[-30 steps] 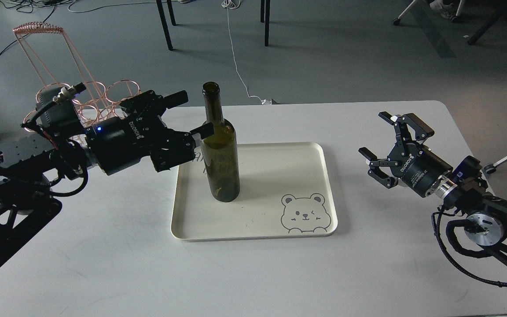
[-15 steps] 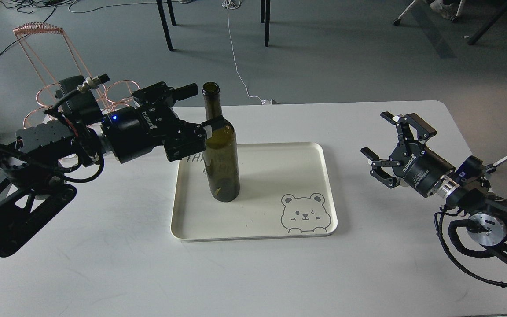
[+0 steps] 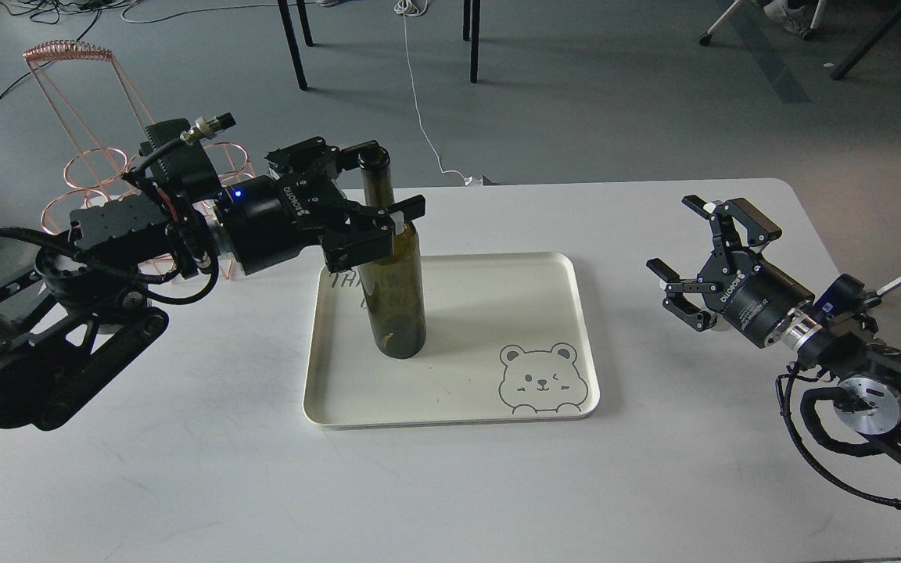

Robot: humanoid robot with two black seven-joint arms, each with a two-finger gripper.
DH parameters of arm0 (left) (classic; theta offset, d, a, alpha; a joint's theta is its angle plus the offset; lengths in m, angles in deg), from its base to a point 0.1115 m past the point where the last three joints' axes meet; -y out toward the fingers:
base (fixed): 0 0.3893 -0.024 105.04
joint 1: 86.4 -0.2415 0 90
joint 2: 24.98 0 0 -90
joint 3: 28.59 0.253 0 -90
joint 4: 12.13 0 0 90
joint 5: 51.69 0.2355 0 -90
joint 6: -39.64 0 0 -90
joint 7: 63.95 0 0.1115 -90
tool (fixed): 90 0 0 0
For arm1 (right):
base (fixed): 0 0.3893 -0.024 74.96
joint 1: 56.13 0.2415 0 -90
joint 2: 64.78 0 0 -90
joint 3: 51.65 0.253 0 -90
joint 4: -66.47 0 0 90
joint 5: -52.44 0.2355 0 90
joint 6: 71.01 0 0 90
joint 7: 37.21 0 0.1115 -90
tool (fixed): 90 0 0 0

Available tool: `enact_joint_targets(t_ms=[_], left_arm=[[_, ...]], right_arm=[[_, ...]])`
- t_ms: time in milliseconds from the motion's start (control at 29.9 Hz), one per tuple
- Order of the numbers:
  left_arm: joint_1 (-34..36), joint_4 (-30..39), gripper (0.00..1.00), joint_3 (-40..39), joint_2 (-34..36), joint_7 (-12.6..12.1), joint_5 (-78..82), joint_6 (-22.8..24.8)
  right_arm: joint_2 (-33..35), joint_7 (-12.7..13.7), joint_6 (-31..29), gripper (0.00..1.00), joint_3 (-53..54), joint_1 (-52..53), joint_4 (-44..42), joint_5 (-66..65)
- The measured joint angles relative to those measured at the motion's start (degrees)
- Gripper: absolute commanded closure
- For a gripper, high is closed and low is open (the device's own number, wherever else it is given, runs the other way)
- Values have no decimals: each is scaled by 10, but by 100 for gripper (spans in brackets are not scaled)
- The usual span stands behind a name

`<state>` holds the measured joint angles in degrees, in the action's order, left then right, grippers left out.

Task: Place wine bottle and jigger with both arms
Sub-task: 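Close the left gripper around the neck of the green wine bottle, then lift the bottle with the left gripper and carry it over the copper rack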

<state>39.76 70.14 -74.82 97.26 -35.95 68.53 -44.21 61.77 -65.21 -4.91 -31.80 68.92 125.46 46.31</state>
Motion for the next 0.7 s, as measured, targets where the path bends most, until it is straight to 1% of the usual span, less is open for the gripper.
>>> enact_joint_targets(t_ms=[33, 367, 434, 501, 534, 568, 601, 635, 668, 701], left_arm=[[2, -3, 8, 0, -1, 0, 0, 1], [17, -23, 9, 13, -19, 0, 0, 5], [18, -26, 13, 15, -23, 0, 0, 5], [18, -27, 19, 16, -26, 0, 0, 5], [18, -28, 27, 16, -26, 0, 0, 5], [19, -29, 38, 16, -27, 0, 0, 5], [19, -30, 51, 16, -27, 0, 0, 5], [19, -31, 59, 16, -27, 0, 0, 5], [19, -32, 62, 17, -27, 0, 1, 5], [19, -32, 62, 17, -27, 0, 3, 5]], right_arm=[[0, 0, 0, 1, 0, 0, -1, 0], [-1, 0, 0, 1, 1, -1, -2, 0], [-1, 0, 0, 1, 1, -1, -2, 0], [-1, 0, 0, 1, 1, -1, -2, 0], [-1, 0, 0, 1, 1, -1, -2, 0], [-1, 0, 0, 1, 1, -1, -2, 0], [-1, 0, 0, 1, 1, -1, -2, 0], [-1, 0, 0, 1, 1, -2, -2, 0], [-1, 0, 0, 1, 1, -2, -2, 0], [-1, 0, 0, 1, 1, -2, -2, 0]])
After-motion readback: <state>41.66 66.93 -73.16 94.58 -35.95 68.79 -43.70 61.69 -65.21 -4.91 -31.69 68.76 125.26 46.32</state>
